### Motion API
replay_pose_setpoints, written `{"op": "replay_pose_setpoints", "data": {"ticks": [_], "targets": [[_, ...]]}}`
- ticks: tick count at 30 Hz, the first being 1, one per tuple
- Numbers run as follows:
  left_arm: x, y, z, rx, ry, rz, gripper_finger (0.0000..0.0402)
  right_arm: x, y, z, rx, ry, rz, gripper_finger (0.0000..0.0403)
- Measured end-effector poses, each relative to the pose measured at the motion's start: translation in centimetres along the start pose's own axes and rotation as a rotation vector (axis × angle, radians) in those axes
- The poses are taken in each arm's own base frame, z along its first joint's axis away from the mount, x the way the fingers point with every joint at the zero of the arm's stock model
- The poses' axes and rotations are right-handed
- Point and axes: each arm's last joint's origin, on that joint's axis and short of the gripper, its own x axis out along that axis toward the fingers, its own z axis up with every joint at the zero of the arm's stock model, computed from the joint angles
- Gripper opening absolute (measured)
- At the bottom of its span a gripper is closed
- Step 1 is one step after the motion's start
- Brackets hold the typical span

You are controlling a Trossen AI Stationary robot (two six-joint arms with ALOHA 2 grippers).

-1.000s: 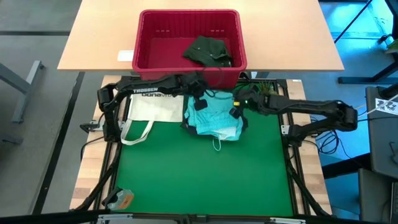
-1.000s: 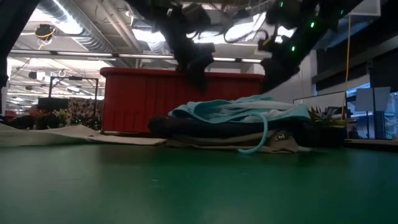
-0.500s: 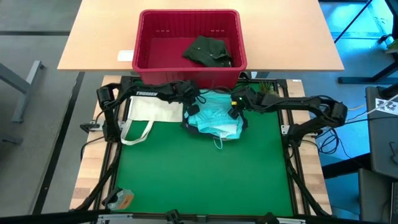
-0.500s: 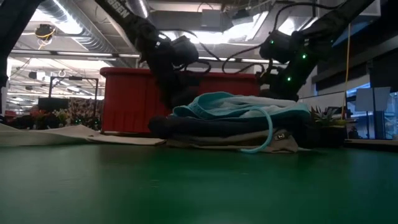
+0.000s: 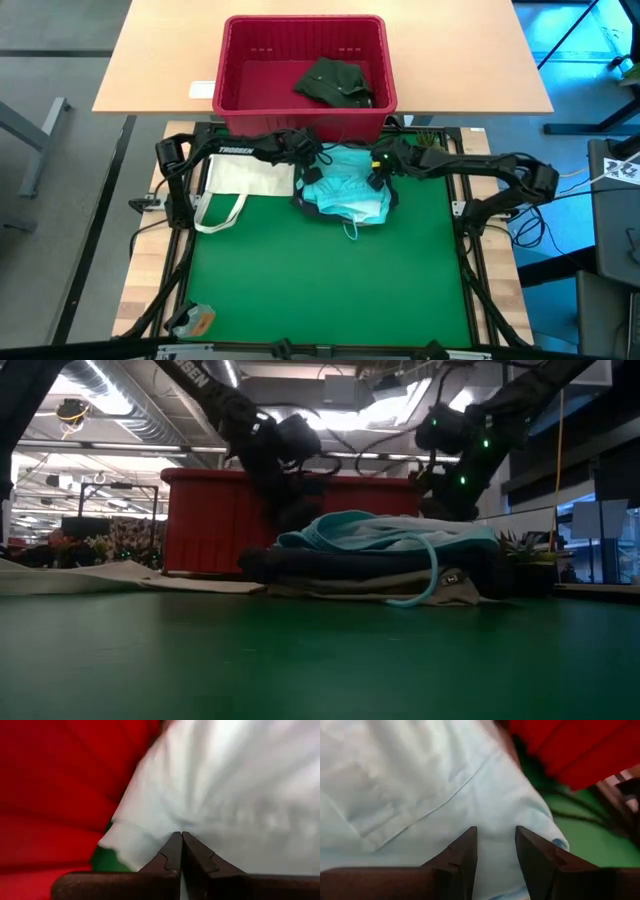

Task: Fold Laundry from Bin
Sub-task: Stack the folded light blue shorts on top of the folded black shorts, then remove the green polo shirt from the red laundry bin

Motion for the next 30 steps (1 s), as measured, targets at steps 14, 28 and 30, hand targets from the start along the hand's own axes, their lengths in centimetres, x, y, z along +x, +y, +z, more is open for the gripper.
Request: {"op": "replay_pose_setpoints", "data": {"ticks": [14, 28, 30], "targets": [[-6.9, -1.8, 4.3, 0.11, -0.086, -0.046, 0.0001, -6.6, -0.7, 1.7, 0.026, -0.092, 0.149, 0.0133], [-15.1, -2.2, 4.9, 0.167, -0.282, -0.045, 0.0002, -10.5, 6.0, 0.1, -0.209, -0.148, 0.376, 0.0133], [-15.4, -2.0, 5.1, 0.159, -0.306, -0.023, 0.0001, -10.8, 6.5, -0.1, -0.227, -0.158, 0.38, 0.0133]]}}
